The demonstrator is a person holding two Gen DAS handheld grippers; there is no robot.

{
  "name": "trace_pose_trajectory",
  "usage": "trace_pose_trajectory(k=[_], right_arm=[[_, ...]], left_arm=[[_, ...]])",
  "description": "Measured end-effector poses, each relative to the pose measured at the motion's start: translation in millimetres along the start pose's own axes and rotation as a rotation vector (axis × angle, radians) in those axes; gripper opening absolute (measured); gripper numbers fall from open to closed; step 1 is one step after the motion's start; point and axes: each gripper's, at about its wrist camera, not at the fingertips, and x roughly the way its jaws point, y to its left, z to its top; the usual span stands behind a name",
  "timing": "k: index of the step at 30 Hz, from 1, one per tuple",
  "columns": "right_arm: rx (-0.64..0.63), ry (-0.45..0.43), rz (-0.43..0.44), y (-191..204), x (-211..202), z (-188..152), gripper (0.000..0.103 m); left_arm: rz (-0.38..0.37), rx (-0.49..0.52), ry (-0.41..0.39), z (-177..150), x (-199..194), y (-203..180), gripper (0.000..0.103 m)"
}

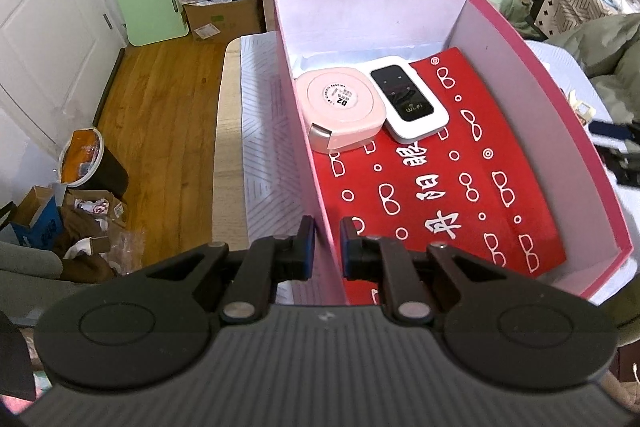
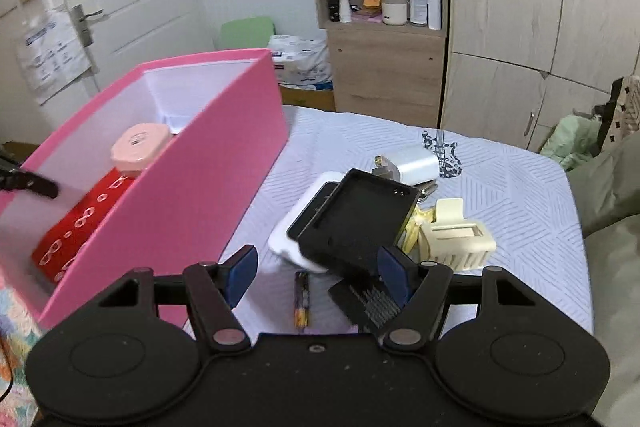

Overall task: Organize rigid objects
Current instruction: 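Return the right gripper to the table and grasp the black power bank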

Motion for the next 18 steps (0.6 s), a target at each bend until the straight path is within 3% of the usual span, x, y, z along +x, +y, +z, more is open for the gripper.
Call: trace_pose_trajectory(k=[6, 10, 16, 18], right_arm=[[0.011, -0.022, -0.088, -4, 21, 13, 0.08], [0.058, 0.031, -0.122, -11, 42, 19, 0.08], [0.093, 0.076, -0.107, -14, 65, 22, 0.081], [0.085, 0.07, -0.114, -12, 66, 21, 0.076]], left_arm=[[0.018, 0.025, 0.023, 4, 1, -5, 0.012], [0.019, 0.032, 0.027, 4, 1, -4, 0.012], [0.024, 0.031, 0.028, 5, 1, -5, 0.012], [0.029, 0.034, 0.027, 5, 1, -6, 0.012]])
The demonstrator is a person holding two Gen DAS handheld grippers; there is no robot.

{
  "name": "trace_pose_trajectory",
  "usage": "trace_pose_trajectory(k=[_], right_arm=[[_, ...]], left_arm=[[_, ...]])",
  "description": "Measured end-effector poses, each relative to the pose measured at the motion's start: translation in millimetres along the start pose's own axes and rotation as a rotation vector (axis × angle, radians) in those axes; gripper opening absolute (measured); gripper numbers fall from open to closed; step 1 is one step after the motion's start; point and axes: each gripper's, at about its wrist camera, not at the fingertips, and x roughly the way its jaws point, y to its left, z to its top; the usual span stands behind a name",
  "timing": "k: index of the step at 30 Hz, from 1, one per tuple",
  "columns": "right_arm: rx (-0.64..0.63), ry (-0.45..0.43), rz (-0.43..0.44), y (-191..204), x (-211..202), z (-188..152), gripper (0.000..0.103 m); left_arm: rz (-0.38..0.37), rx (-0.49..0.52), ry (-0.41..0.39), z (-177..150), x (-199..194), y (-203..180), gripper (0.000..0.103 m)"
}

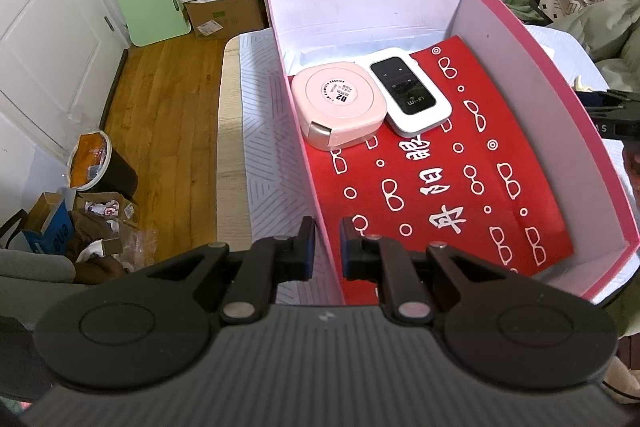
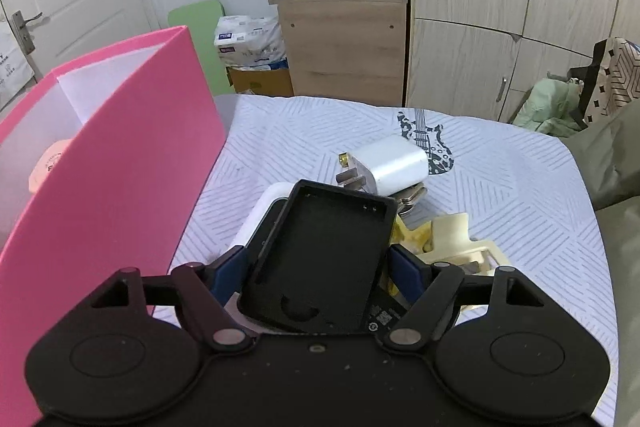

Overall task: Organize rigid objects
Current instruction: 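Return the right gripper to the table and grasp the black power bank, then place the black power bank in the box beside the compact case, release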

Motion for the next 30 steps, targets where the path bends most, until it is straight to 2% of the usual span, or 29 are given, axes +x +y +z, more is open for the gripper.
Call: trace_pose_trajectory(k=[8, 14, 23, 30], right_arm=[[-0.071, 0.012, 0.044, 5, -7, -5, 0.073], [-0.065, 0.028, 0.048, 5, -5, 3, 0.07], [-0.105, -0.034, 0.082, 11, -33, -5, 0.069], [-0.12, -0.102, 0.09, 17, -74, -2, 0.069]], left_arm=[[0.0, 0.001, 0.0, 0, 0, 0, 0.012], [-0.002, -0.005, 0.002, 0, 1, -1, 0.012], [-0.008, -0.01, 0.0, 0, 1, 3, 0.012], [-0.02, -0.018, -0.001, 0, 0, 5, 0.012]])
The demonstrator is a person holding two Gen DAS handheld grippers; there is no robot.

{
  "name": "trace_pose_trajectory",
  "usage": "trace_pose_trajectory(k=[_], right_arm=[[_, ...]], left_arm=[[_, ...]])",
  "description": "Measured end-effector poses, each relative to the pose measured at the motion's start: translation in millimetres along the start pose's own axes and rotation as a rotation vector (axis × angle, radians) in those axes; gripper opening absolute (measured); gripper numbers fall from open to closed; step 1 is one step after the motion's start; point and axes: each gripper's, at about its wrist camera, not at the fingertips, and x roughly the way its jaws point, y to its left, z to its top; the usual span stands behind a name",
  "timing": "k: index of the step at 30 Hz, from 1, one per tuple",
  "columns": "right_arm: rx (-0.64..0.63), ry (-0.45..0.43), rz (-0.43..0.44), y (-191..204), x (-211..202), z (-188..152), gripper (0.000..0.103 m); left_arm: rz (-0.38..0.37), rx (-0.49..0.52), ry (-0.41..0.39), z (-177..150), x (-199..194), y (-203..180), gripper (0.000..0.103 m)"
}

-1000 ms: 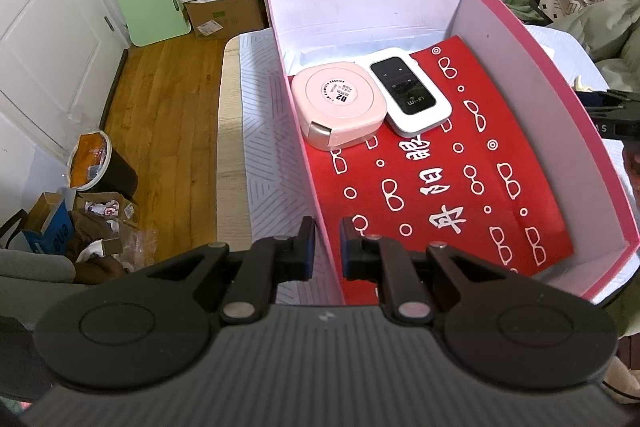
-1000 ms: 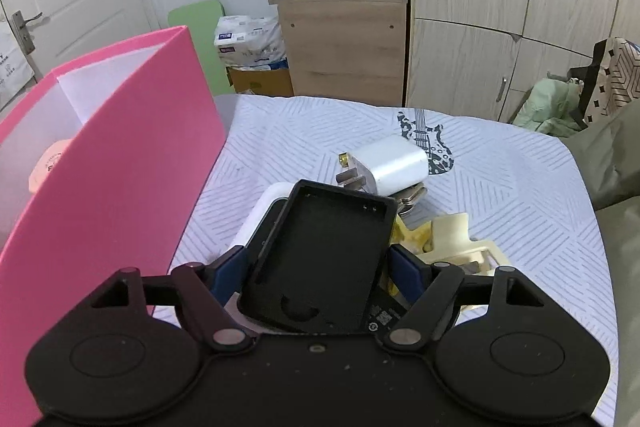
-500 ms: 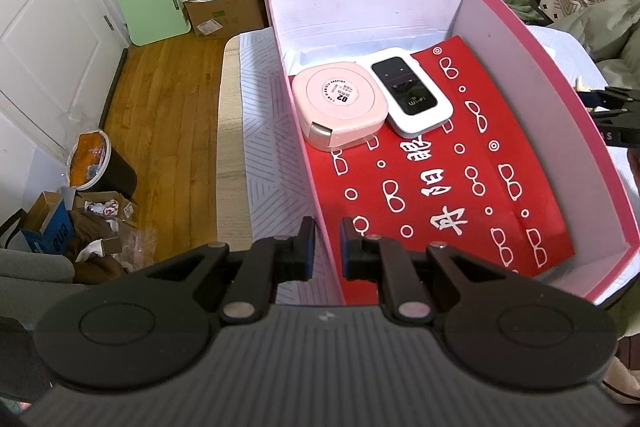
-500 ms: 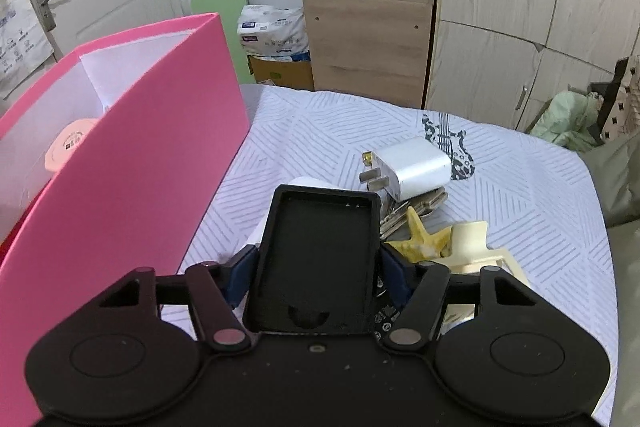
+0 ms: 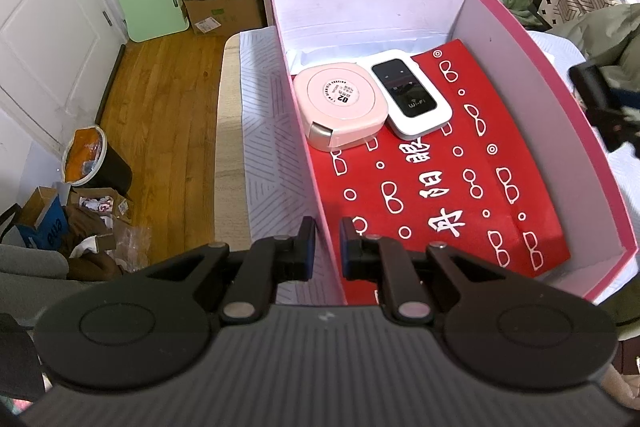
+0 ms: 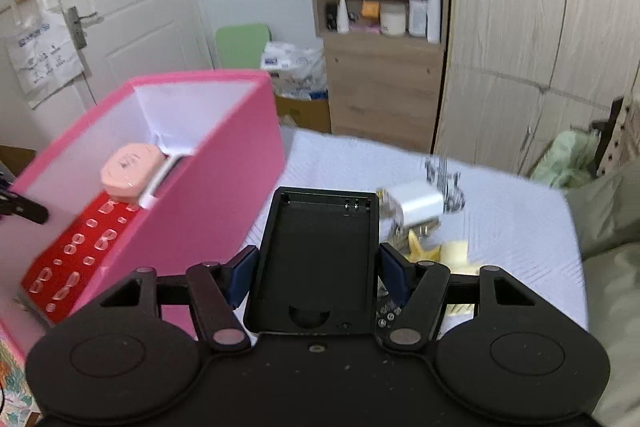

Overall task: Organize rigid objects
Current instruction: 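Place the black power bank in the box beside the compact case, release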

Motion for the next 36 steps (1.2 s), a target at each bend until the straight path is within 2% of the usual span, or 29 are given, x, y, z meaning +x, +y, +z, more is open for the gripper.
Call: trace_pose_trajectory(k=[4, 9, 12, 15, 18, 22, 25, 28, 36], right_arm=[[-0.055, -0.058, -0.009, 16, -28, 12, 0.069], [-0.108, -0.118, 0.025, 39, -52, 30, 0.069], [-0.168, -0.129, 0.076, 61, -60, 43, 0.069], [-0.283, -0.113, 0.101, 92, -53, 52, 0.069], [-0.341, 0.003, 0.226, 116, -27, 65, 0.069], [-0.307, 0.215, 0.348, 137, 24, 81, 0.069], [-0.243, 0.343, 0.347, 147, 61, 87, 0.069], [-0.171, 0.424, 0.348, 152, 88, 90, 0.069], [0.002, 0.536, 0.336, 157, 125, 85, 0.07]], left_arm=[[-0.005, -0.003, 0.0, 1, 0, 1, 0.012], [-0.004, -0.005, -0.002, 2, 0, 2, 0.012], [-0.003, 0.001, -0.005, 1, 0, 1, 0.012], [-0.013, -0.005, -0.007, 1, 0, 3, 0.012], [-0.027, -0.017, -0.009, 0, -1, 6, 0.012], [-0.032, -0.017, -0.015, -1, 0, 7, 0.012], [-0.037, -0.017, -0.02, -2, 0, 7, 0.012], [-0.046, -0.016, -0.024, -3, 0, 8, 0.012], [-0.058, -0.005, -0.028, -3, -1, 9, 0.013]])
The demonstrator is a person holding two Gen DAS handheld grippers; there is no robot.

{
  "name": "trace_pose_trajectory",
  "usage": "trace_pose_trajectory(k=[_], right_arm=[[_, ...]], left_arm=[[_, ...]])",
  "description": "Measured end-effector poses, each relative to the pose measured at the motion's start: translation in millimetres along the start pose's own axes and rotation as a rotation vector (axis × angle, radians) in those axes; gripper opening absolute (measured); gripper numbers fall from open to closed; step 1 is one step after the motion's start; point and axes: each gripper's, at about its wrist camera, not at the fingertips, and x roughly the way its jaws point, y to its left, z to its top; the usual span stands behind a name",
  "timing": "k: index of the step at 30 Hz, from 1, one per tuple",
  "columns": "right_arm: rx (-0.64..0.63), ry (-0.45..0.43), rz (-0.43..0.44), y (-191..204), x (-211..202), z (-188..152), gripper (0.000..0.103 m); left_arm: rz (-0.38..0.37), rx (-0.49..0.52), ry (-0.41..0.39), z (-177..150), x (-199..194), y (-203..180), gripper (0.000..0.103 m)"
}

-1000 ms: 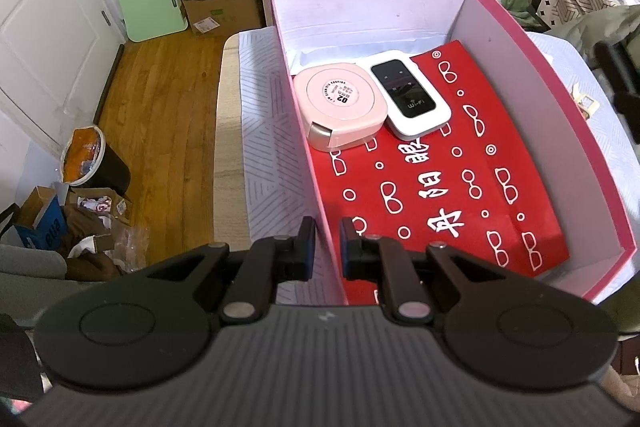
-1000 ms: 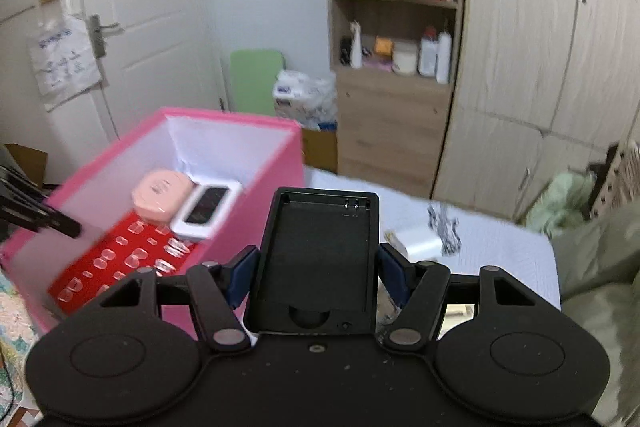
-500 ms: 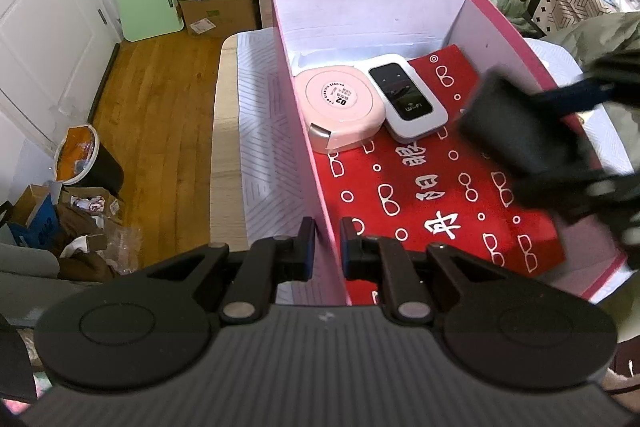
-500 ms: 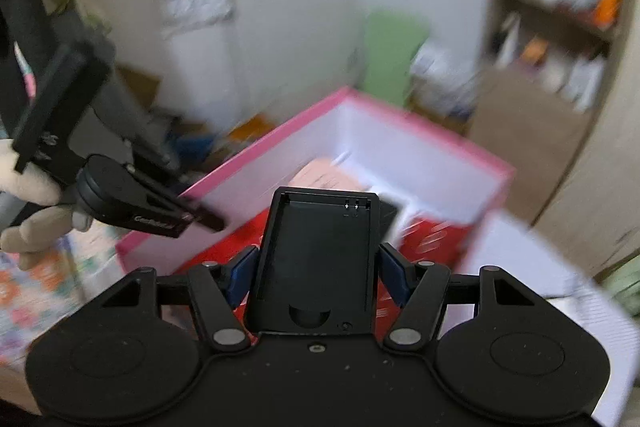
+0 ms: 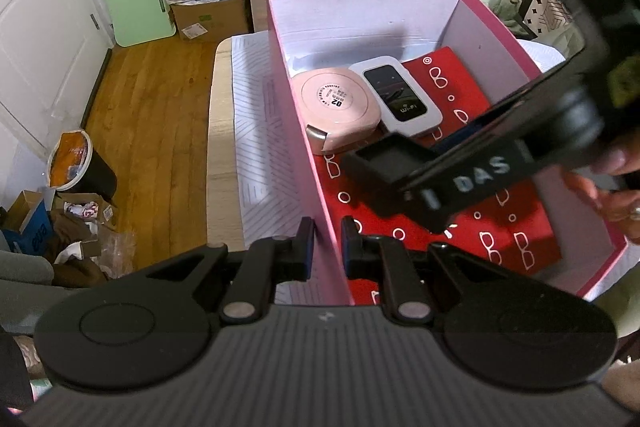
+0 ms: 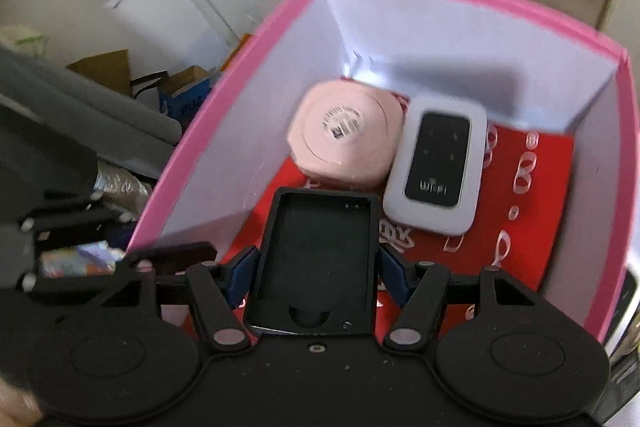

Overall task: Organize rigid objects
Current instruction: 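Place the black power bank in the box beside the compact case, release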

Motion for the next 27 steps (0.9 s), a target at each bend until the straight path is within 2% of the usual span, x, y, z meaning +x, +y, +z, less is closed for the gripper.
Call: trace_pose_trajectory(k=[2, 5, 7, 12, 20, 25, 27], right_arm=[[0.06, 0.025, 0.015, -4, 11, 3, 0.071], [0.254, 0.011, 0.106, -21, 19, 3, 0.072], [0.287, 0.008, 0.147, -26, 22, 4, 0.072], [0.228, -0.033, 0.167, -24, 3, -4, 0.072], [0.101, -0.204, 0.119, -20, -101, -50, 0.072], [0.021, -0.311, 0.031, -30, -152, -86, 0.073], [-0.035, -0.353, -0.03, -36, -168, -102, 0.076]], left_arm=[[-0.003, -0.003, -0.002, 0, 0, 0, 0.013], [-0.004, -0.007, -0.007, -1, 0, 1, 0.013], [-0.01, -0.013, -0.008, -1, -1, 2, 0.013], [-0.009, -0.013, -0.007, -1, 0, 2, 0.013], [-0.002, -0.015, -0.006, 0, 0, 0, 0.013], [-0.01, -0.035, -0.013, -3, -1, 3, 0.013], [-0.005, -0.031, -0.009, -1, 0, 2, 0.013]])
